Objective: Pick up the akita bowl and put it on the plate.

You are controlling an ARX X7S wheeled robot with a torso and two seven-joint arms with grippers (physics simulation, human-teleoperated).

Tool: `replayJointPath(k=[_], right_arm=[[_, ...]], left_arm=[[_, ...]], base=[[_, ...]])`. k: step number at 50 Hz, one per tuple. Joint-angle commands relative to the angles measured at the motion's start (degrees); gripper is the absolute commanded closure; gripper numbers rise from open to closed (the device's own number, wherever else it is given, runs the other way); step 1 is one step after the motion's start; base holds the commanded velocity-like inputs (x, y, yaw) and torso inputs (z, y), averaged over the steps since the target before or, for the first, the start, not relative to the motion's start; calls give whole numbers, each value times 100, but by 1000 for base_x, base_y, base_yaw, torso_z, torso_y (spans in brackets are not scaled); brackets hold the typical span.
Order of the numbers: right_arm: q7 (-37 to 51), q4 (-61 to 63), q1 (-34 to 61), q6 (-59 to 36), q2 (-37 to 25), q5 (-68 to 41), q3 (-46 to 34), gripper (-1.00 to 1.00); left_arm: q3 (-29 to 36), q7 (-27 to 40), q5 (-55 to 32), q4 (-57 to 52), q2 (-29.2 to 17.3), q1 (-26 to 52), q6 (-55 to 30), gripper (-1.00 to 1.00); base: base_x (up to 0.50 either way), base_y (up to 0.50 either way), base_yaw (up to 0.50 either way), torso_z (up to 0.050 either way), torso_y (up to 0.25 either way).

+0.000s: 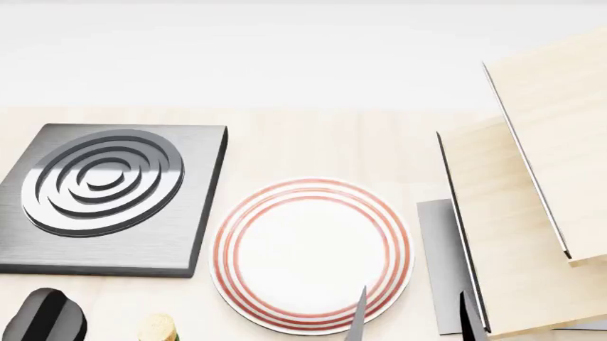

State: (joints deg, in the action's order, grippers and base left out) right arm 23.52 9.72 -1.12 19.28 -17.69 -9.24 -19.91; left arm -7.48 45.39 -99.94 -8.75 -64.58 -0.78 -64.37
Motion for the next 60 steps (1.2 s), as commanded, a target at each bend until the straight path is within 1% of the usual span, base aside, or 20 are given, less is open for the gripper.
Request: replayJointPath(k=[1, 6, 7, 9, 14, 20, 27, 29, 33, 34, 36, 38, 39, 41, 47, 52, 55, 60], right_arm=[[9, -43, 15, 23, -5, -13, -19, -100], [17, -36, 10, 26, -12, -24, -24, -100], [15, -40, 13, 26, -12, -35, -25, -100], [9, -50, 14, 33, -12, -41, -31, -100], [-17, -55, 26, 22, -28, -100, -42, -100], [-14, -58, 43, 6, -36, -124, -47, -100], [-15, -76, 43, 12, -42, -143, -61, -100], [-16, -91, 49, 13, -41, -141, -69, -100], [-4, -95, 48, 19, -42, -147, -68, -100], [-9, -98, 51, 16, -44, -157, -71, -100], [-8, -133, 63, 24, -36, -142, -81, -100], [-12, -158, 72, 33, -36, -153, -83, -100], [-12, -174, 81, 30, -36, -162, -79, -100], [0, -139, 65, 20, -44, -155, -82, -100], [5, -140, 72, 25, -53, -163, -87, -100], [18, -161, 84, 32, -49, -156, -92, -100], [19, -182, 100, 23, -46, -159, -100, -100], [18, -183, 108, 25, -55, -189, -99, -100]], left_arm=[[499, -126, 223, 375, 139, 401, -79, -100], [655, -179, 367, 468, 212, 527, -104, -100], [676, -193, 391, 477, 223, 544, -105, 100], [813, -275, 554, 461, 249, 620, -154, 100], [777, -270, 553, 451, 258, 665, -100, 100], [490, -97, 447, 137, 143, 410, 62, 100], [355, -9, 412, -75, 83, 272, 129, 100], [195, 6, 447, -196, 53, 85, 225, 100], [-538, -46, 723, -808, -56, -602, 523, 100], [-590, -46, 803, -939, -90, -703, 517, 100], [-880, 49, 732, -1121, -85, -963, 540, 100], [-1066, 30, 891, -1309, -98, -1133, 568, 100], [-1323, 22, 937, -1459, -58, -1272, 619, 100], [-1453, 139, 1006, -1596, -84, -1364, 609, 100], [-1674, 190, 975, -1802, -74, -1466, 600, 100], [-2266, 302, 1038, -2130, 45, -1716, 610, 100], [-2648, 259, 1019, -2338, 120, -1862, 574, 100], [-3086, 323, 959, -2549, 195, -1906, 579, 100]], base=[[0, 0, 0, 0, 0], [0, 0, 0, 0, 0], [0, 0, 0, 0, 0], [0, 0, 0, 0, 0], [2, 0, -3, 0, 0], [5, 0, -5, -3, 0], [3, 0, -3, -1, 0], [0, -1, -2, 0, 0], [0, 0, -2, -3, 0], [0, 0, -3, 0, 0], [0, 0, 0, 0, 0], [0, 0, 0, 0, 0], [0, 0, 0, 0, 0], [0, 0, 0, 0, 0], [0, 0, 0, 0, 0], [0, 0, 0, 0, 0], [0, 0, 0, 0, 0], [0, 0, 0, 0, 0]])
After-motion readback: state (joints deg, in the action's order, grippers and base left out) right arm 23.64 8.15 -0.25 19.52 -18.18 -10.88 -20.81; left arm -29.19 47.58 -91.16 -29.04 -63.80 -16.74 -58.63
